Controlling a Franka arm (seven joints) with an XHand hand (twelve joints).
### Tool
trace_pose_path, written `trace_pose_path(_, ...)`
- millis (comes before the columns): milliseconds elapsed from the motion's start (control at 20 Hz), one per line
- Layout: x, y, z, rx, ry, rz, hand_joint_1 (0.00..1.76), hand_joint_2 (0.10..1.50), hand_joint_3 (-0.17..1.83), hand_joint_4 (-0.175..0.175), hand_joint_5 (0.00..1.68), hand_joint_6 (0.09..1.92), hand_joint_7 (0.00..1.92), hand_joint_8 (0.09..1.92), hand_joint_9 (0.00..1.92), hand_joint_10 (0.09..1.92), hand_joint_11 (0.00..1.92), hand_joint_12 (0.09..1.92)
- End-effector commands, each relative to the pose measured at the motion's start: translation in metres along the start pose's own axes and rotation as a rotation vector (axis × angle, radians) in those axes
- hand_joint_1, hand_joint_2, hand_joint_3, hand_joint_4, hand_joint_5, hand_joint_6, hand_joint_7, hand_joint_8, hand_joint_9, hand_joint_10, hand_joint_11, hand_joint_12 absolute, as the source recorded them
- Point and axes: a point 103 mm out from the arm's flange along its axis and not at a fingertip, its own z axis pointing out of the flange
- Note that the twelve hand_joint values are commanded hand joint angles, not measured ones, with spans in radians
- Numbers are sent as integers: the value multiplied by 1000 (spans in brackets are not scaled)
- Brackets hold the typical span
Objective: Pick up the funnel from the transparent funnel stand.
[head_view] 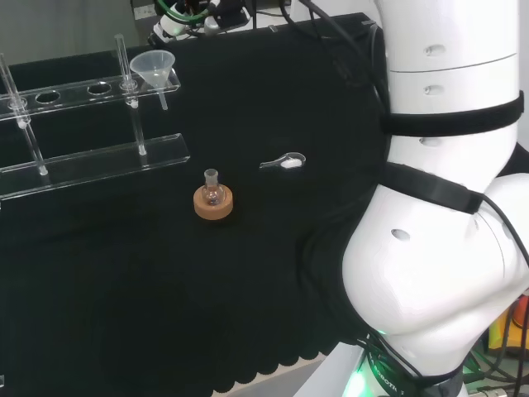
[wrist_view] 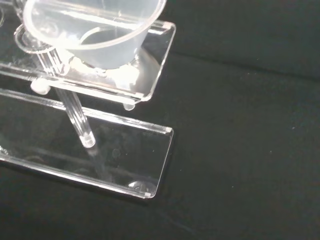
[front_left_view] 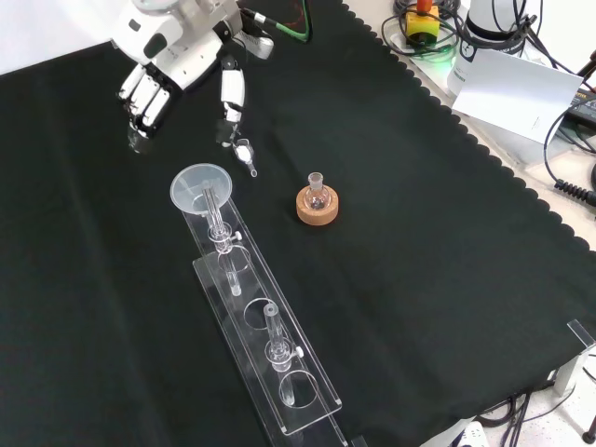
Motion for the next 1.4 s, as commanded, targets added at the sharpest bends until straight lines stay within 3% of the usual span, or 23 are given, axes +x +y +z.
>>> trace_pose_path(50,16,8,13,70,-25,-42,450,835,162,-45,229,87,134,678,329,694,200,1394)
trace_pose_path(600,28,9,22,102,-51,-58,391,775,134,-41,143,87,62,698,274,754,226,1404)
trace_pose_path(1400,32,18,37,50,-115,-15,415,767,103,-52,109,87,3,679,148,844,211,1421)
